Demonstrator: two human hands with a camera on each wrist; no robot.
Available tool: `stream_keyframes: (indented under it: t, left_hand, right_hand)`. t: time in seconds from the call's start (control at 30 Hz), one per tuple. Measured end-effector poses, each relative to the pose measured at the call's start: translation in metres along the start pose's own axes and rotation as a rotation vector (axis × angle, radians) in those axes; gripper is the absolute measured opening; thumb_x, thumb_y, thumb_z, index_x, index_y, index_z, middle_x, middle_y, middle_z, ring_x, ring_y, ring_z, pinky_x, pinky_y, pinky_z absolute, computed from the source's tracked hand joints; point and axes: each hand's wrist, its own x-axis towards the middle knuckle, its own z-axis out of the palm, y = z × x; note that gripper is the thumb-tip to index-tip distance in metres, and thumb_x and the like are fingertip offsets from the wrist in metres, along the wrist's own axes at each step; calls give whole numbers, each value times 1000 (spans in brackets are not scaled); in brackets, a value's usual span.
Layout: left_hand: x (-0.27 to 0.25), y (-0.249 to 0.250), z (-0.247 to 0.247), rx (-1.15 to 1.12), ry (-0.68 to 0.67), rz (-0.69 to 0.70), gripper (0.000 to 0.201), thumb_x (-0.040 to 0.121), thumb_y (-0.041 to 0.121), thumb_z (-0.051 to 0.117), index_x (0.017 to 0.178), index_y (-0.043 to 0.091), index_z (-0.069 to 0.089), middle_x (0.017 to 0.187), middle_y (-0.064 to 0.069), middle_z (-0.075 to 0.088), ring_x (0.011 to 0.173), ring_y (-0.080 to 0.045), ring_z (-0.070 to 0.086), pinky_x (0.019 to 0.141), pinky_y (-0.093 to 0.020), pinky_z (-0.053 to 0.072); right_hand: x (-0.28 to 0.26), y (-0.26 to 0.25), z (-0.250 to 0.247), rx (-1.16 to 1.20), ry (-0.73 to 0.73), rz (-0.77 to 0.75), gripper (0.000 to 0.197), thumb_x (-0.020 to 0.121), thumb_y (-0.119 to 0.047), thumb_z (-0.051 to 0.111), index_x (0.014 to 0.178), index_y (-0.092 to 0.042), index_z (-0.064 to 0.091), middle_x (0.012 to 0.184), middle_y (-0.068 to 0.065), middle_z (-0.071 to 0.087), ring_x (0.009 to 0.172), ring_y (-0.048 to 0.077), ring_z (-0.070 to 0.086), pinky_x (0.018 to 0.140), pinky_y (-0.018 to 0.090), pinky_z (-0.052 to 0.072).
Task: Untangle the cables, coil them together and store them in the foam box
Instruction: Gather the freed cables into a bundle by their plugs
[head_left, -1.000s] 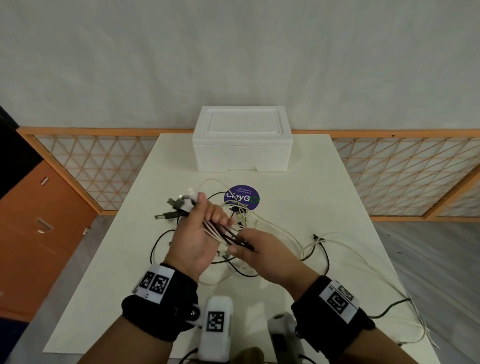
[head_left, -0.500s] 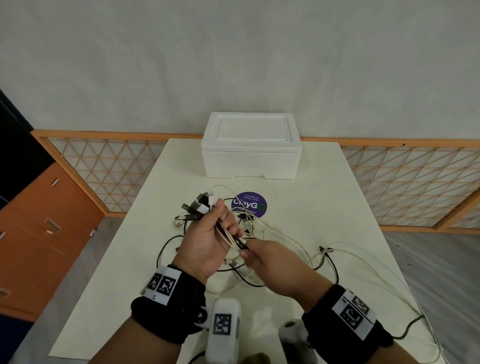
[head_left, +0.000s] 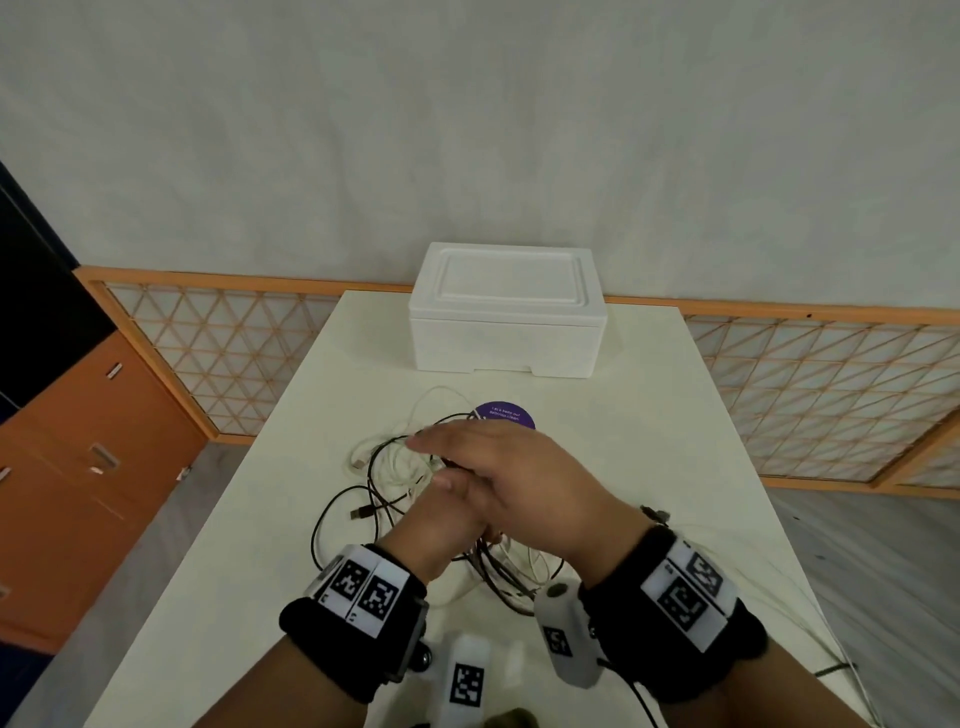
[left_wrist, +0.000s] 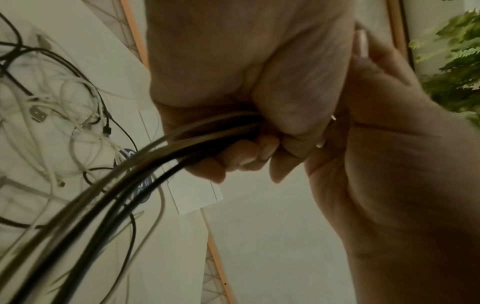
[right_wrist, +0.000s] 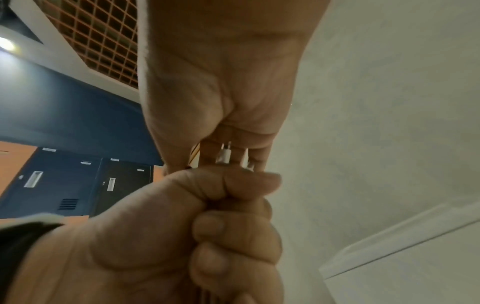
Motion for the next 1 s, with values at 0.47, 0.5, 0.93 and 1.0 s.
stream_keyframes:
  t: [0.47,0.5,0.93,1.0]
  left_hand:
    - [13,-5,-1,-423,-115,78,19,60,9,49,43,15,51,47,-5,45,47,-15,44,49,-24,37]
    - [14,-6,1,-444,-121,56,17,62,9,48,46,15,52,49,-7,42,47,-16,42,49,-23,38]
    - [21,-1,-3,-816,234,112,45,85,49,47,63,17,70,78,14,69,86,-6,64,86,-36,50]
    - [21,-2,-4,-828,258,119,44,84,52,47,75,20,77,96,15,66,92,-8,56,88,-31,46]
  right_hand:
    - [-7,20,1,49,234,86,22,79,-27,72,98,-17,72,96,-6,70,96,0,60,84,11,45]
    - [-7,22,-1,47,223,90,26,79,-32,70,101,-18,71,98,-6,70,98,0,60,86,12,45]
    - [-24,20,22,299,113,464,35,90,-21,62,123,-19,51,82,-18,63,73,-1,61,66,13,43]
    - [-24,16,25,225,146,429,18,91,-22,60,108,-17,58,81,-11,63,72,3,58,66,17,42]
